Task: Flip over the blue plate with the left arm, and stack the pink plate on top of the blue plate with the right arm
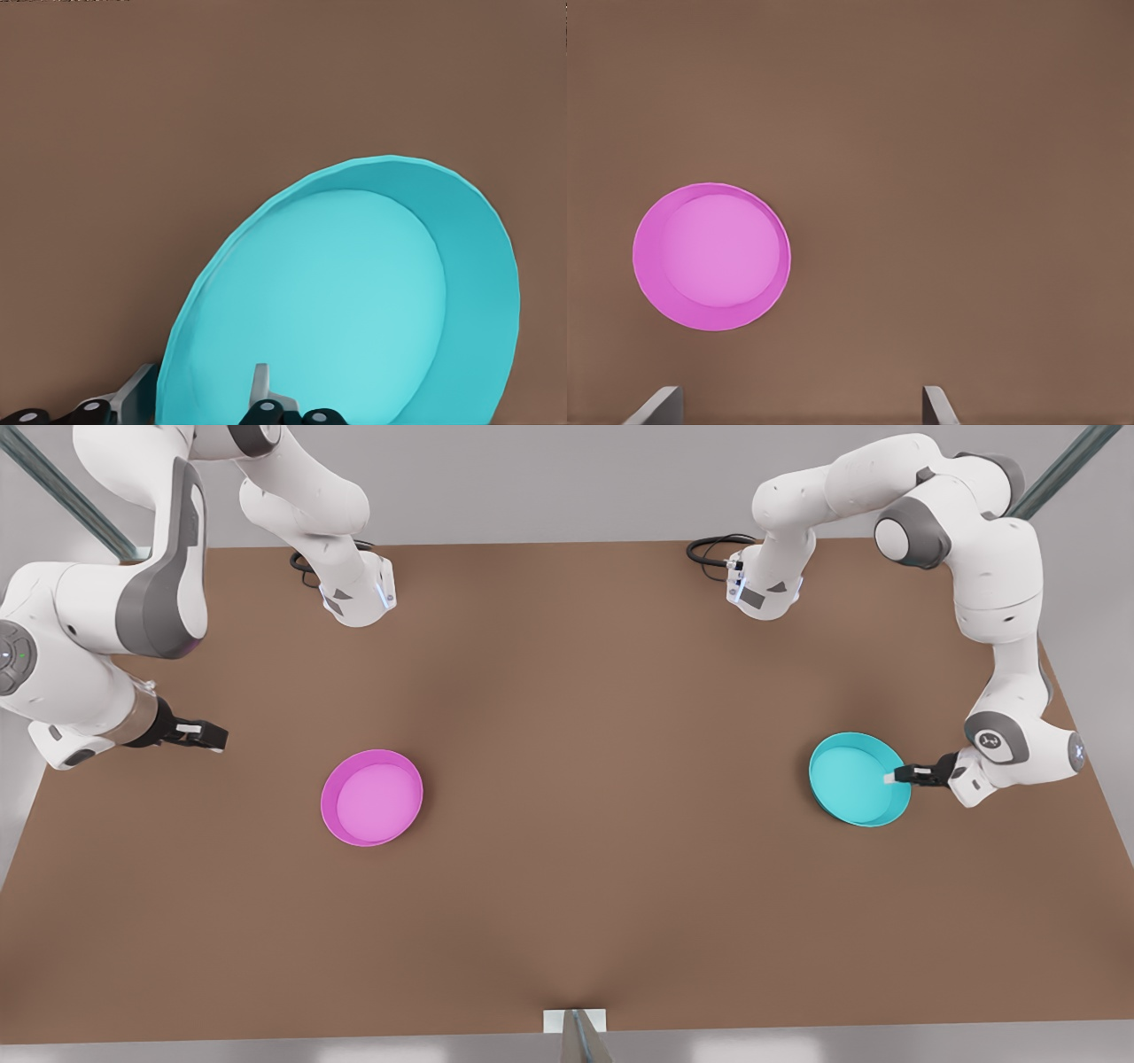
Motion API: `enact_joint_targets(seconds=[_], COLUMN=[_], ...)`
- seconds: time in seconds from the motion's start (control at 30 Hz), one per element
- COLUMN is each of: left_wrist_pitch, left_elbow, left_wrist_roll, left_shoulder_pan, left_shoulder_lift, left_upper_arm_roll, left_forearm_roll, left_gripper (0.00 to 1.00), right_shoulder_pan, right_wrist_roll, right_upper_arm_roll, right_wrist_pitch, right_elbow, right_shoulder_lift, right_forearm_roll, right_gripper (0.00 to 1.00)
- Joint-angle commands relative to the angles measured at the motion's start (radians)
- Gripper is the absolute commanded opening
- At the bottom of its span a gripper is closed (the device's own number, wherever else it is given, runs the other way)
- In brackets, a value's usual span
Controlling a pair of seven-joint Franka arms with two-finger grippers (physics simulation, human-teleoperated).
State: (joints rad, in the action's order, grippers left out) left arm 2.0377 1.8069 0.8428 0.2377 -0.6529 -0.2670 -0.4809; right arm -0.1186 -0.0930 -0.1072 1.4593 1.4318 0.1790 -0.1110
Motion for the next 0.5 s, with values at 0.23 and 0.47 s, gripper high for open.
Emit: enact_joint_targets(seconds=[0.23, 0.47], left_wrist_pitch=[0.035, 0.018], left_elbow=[-0.008, -0.050], left_wrist_roll=[0.157, -0.007], left_shoulder_pan=[0.000, -0.029], left_shoulder_lift=[-0.016, 0.026], left_upper_arm_roll=[0.000, 0.000], left_forearm_roll=[-0.008, 0.008], left_gripper=[0.37, 0.21], right_shoulder_pan=[0.000, 0.000], right_wrist_roll=[-0.004, -0.002], right_upper_arm_roll=[0.000, 0.000], right_wrist_pitch=[-0.004, -0.005], right_elbow=[-0.001, -0.001], right_shoulder_lift=[0.000, 0.002], right_forearm_roll=[0.004, 0.004], right_gripper=[1.00, 1.00])
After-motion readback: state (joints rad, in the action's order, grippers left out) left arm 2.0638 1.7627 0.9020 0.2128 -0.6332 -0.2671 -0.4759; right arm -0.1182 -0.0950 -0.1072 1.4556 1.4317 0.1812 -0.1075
